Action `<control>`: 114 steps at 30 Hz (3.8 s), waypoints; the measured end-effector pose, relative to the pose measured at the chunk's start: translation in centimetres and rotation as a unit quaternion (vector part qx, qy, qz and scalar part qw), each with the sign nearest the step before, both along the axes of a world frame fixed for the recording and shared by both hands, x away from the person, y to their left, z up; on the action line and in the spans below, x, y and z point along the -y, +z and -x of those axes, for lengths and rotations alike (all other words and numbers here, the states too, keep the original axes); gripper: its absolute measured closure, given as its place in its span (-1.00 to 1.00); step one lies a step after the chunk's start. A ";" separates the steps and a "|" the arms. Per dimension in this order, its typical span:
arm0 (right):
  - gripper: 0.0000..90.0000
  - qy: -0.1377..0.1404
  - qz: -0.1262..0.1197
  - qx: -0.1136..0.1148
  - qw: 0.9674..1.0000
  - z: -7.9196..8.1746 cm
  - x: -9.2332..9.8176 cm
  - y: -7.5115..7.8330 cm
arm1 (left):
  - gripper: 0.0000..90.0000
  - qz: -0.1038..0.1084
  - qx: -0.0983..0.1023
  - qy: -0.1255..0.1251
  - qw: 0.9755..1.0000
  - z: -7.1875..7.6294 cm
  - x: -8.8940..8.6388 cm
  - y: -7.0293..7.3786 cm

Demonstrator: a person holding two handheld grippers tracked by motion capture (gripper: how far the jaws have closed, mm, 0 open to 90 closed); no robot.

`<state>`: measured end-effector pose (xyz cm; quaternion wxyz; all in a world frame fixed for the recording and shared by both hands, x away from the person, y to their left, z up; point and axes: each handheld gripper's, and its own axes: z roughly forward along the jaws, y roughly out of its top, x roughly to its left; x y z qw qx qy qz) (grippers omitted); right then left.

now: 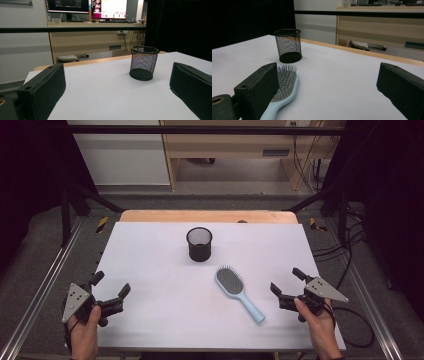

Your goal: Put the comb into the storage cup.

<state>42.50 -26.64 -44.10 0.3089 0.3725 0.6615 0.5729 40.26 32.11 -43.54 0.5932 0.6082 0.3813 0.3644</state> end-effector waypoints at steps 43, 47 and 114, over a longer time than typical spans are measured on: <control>-0.80 0.050 0.083 -0.155 0.983 1.1 -9.0 1.8 | -0.98 -0.025 -0.011 -0.008 1.000 0.4 1.3 -0.3; -0.82 0.061 0.106 -0.183 0.976 1.2 -9.9 1.6 | -0.98 -0.034 -0.018 -0.009 0.999 0.0 1.4 -0.5; 0.12 0.033 0.199 -0.340 0.919 -3.9 -12.4 -2.1 | -0.96 -0.021 -0.025 -0.030 0.999 -0.1 1.9 -0.4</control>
